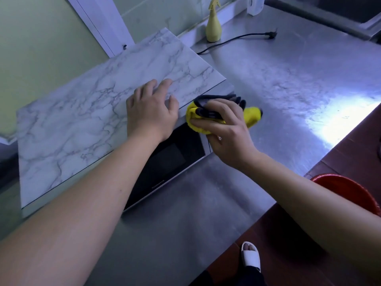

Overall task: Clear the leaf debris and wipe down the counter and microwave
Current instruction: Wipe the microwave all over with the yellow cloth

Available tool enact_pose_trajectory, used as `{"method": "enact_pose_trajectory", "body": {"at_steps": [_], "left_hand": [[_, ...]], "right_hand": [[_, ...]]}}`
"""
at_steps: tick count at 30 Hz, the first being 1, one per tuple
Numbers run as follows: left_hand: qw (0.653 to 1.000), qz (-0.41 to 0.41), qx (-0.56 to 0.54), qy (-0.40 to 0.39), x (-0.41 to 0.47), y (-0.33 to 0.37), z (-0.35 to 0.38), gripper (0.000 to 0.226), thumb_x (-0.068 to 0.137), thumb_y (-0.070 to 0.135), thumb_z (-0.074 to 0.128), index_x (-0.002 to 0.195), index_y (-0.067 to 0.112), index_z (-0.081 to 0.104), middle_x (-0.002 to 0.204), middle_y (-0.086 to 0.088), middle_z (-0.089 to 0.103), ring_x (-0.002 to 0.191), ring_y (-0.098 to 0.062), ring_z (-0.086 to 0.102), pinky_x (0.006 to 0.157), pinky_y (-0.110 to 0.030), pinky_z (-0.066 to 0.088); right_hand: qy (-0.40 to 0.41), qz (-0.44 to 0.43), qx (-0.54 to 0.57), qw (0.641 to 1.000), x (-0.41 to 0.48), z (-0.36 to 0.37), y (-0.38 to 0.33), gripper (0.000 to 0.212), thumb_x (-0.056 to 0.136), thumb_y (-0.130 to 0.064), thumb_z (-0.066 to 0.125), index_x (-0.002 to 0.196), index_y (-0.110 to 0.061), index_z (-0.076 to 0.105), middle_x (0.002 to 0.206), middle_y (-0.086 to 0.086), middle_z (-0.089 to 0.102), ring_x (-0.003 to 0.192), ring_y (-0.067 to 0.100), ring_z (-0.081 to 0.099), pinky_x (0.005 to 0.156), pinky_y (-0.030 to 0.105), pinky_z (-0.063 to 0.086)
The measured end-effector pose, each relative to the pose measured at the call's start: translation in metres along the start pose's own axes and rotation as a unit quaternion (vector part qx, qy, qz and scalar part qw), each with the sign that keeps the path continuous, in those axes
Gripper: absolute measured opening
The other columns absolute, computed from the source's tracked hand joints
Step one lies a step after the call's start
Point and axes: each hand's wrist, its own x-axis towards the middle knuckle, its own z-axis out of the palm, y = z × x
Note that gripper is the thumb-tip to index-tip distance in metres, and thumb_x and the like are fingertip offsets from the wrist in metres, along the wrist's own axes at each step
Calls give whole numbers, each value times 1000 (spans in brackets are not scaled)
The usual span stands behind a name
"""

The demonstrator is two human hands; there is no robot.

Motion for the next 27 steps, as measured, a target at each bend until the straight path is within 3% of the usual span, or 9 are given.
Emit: {"method": "enact_pose_trajectory", "body": {"at_steps": [4,7,12,15,17,19,23,27], "left_hand": [[1000,1,-4,6,0,0,2,47,99,40,36,145,35,43,152,-1,42,136,-25,36,112,-44,25],[1000,0,-6,9,0,-1,3,47,99,40,35,145,36,43,152,-1,42,136,-25,35,112,-43,24],[1000,4,-7,10,1,-2,3,47,98,41,35,144,35,44,151,-2,42,136,-26,36,112,-44,24],[1000,5,-7,11,1,-2,3,48,97,41,35,144,34,44,150,-2,42,136,-26,36,111,-44,25],[1000,6,-8,10,2,-2,4,49,97,42,34,144,34,44,150,-3,42,136,-27,35,111,-45,25],[1000,8,-7,10,1,-2,4,50,96,42,34,144,34,44,150,-3,43,136,-28,36,111,-46,26],[1000,9,-4,11,1,-2,4,50,96,43,33,144,34,44,149,-4,43,136,-28,36,111,-46,26],[1000,7,-2,7,2,-2,4,51,95,44,32,144,35,43,150,-3,42,137,-28,35,111,-47,25]], "right_hand": [[27,-27,-33,999,-11,5,22,27,92,2,59,102,-12,80,114,19,67,108,37,60,86,52,49],[98,109,13,989,-17,13,17,25,88,8,62,103,-4,78,117,22,61,107,38,58,91,46,50],[238,368,122,890,-10,28,-6,30,88,4,59,114,-5,71,120,20,58,115,32,57,98,49,48],[283,506,183,794,-6,29,-4,30,90,-8,62,117,-19,70,120,13,65,114,26,61,100,49,48],[283,589,220,724,-8,28,-2,29,91,-13,62,117,-21,70,119,11,69,105,21,65,100,46,51],[272,633,227,689,-12,32,-5,27,92,-16,63,116,-22,71,116,15,70,89,16,62,93,43,53],[278,668,222,654,-20,49,-26,22,92,-18,63,111,-23,72,113,11,69,85,11,59,89,39,54],[158,694,235,662,-37,56,-46,31,89,-14,66,119,-19,71,121,18,61,102,25,64,102,45,50]]}}
